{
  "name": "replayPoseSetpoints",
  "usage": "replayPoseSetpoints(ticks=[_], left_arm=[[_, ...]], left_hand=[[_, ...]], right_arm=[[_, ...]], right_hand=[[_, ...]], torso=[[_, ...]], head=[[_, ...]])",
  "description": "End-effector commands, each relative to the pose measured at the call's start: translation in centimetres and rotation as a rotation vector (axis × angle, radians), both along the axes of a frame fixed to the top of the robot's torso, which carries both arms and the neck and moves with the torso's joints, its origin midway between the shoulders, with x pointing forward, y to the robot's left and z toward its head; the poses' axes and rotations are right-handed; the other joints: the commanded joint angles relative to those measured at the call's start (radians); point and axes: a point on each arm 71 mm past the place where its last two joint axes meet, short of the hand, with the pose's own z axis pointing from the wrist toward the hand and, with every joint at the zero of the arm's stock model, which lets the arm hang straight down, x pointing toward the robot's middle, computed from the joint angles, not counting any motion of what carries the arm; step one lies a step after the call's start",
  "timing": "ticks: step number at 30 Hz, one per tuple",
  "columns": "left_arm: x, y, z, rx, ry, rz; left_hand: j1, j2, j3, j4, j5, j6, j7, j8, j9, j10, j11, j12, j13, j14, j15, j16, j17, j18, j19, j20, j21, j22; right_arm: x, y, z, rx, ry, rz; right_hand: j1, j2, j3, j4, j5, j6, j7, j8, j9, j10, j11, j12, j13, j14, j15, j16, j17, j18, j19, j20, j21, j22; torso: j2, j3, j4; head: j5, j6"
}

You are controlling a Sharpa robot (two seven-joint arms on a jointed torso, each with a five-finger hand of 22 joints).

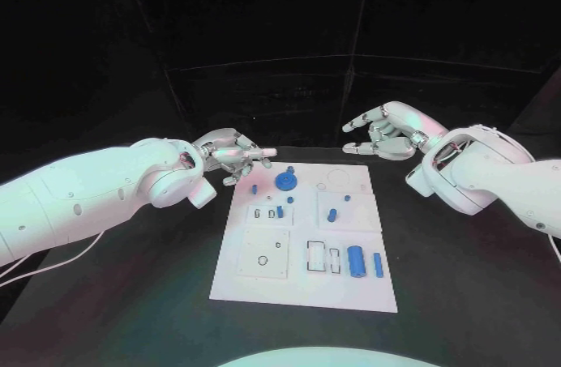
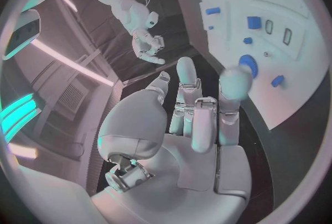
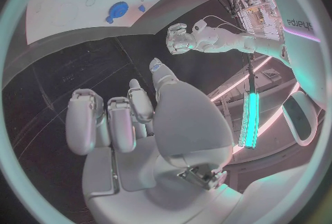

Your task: Assemble the parts on the task board

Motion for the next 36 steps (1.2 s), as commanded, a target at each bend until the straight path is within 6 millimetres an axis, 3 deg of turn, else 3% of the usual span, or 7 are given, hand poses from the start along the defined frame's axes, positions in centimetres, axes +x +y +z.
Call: replayPoseSetpoints(ticks=[1, 5, 10, 18, 26, 36], left_arm=[[-0.2, 0.0, -1.4, 0.364, 0.143, -0.027], [0.1, -1.1, -1.9, 0.506, 0.18, -0.053], [0.5, -2.6, -2.6, 0.64, 0.199, -0.101], [1.4, -4.7, -3.0, 0.74, 0.192, -0.127], [1.8, -6.5, -3.1, 0.77, 0.179, -0.15], [2.1, -7.7, -3.5, 0.823, 0.171, -0.182]], left_hand=[[0.017, 0.002, -0.057, 0.051, -0.004, -0.054, 0.002, 0.072, 0.062, -0.071, 0.006, 0.152, 0.148, 0.093, -0.003, 0.022, 0.217, -0.016, 0.016, 0.004, 0.1, 0.139], [0.022, 0.017, -0.101, 0.098, -0.006, -0.092, 0.001, 0.133, 0.11, -0.098, 0.005, 0.204, 0.196, 0.094, -0.002, 0.024, 0.223, -0.021, 0.031, 0.002, 0.139, 0.197], [0.044, 0.034, -0.131, 0.126, -0.005, -0.13, -0.001, 0.186, 0.151, -0.107, 0.007, 0.245, 0.234, 0.096, -0.005, 0.029, 0.233, -0.018, 0.031, 0.001, 0.129, 0.179], [0.061, 0.045, -0.165, 0.146, -0.006, -0.159, -0.007, 0.25, 0.204, -0.106, 0.003, 0.288, 0.274, 0.1, -0.009, 0.036, 0.246, -0.024, 0.042, -0.002, 0.145, 0.213], [0.061, 0.041, -0.19, 0.159, -0.006, -0.175, -0.009, 0.281, 0.231, -0.107, 0.001, 0.303, 0.286, 0.102, -0.011, 0.04, 0.254, -0.027, 0.046, -0.004, 0.153, 0.228], [0.062, 0.037, -0.201, 0.161, -0.006, -0.184, -0.009, 0.291, 0.241, -0.108, 0.001, 0.308, 0.289, 0.103, -0.011, 0.044, 0.26, -0.028, 0.049, -0.005, 0.157, 0.237]], right_arm=[[0.3, -0.4, -0.1, 0.023, 0.066, -0.003], [0.5, -0.6, -0.1, 0.019, 0.073, -0.012], [0.8, -0.6, -0.2, 0.016, 0.077, -0.019], [1.1, -0.5, -0.4, -0.003, 0.088, -0.029], [1.2, -0.2, -0.6, -0.017, 0.105, -0.032], [1.4, 0.2, -0.7, -0.028, 0.113, -0.032]], right_hand=[[0.007, 0.005, -0.001, -0.003, -0.002, 0.008, 0.002, 0.005, 0.001, -0.006, 0.001, -0.004, -0.001, 0.064, -0.004, -0.008, 0.093, -0.006, -0.007, -0.003, -0.006, -0.002], [0.007, 0.006, -0.002, -0.003, -0.003, 0.008, 0.001, 0.005, 0.001, -0.006, 0.001, -0.004, -0.001, 0.063, -0.004, -0.01, 0.09, -0.006, -0.008, -0.004, -0.007, -0.004], [0.007, 0.007, -0.002, -0.002, -0.003, 0.009, 0.001, 0.005, 0.001, -0.006, 0.0, -0.004, -0.001, 0.062, -0.004, -0.011, 0.089, -0.005, -0.01, -0.004, -0.009, -0.007], [0.004, 0.01, -0.004, 0.001, -0.002, 0.01, 0.001, 0.007, 0.001, -0.006, 0.0, -0.005, -0.002, 0.062, -0.004, -0.013, 0.085, -0.004, -0.011, -0.004, -0.011, -0.011], [0.003, 0.011, -0.006, 0.003, -0.002, 0.01, 0.001, 0.007, 0.001, -0.008, 0.0, -0.007, -0.004, 0.061, -0.005, -0.016, 0.082, -0.003, -0.013, -0.005, -0.014, -0.015], [0.002, 0.013, -0.007, 0.005, -0.002, 0.01, 0.001, 0.007, 0.0, -0.01, 0.0, -0.01, -0.007, 0.06, -0.005, -0.018, 0.078, -0.003, -0.015, -0.005, -0.016, -0.02]], torso=[[-0.014, 0.0075, -0.0016], [-0.019, 0.0116, -0.0002], [-0.022, 0.015, 0.0014], [-0.02, 0.0133, -0.0025], [-0.018, 0.0128, -0.0006], [-0.018, 0.0117, 0.0001]], head=[[-0.001, -0.004], [0.002, -0.009], [0.006, -0.015], [0.009, -0.017], [0.006, -0.02], [0.009, -0.025]])
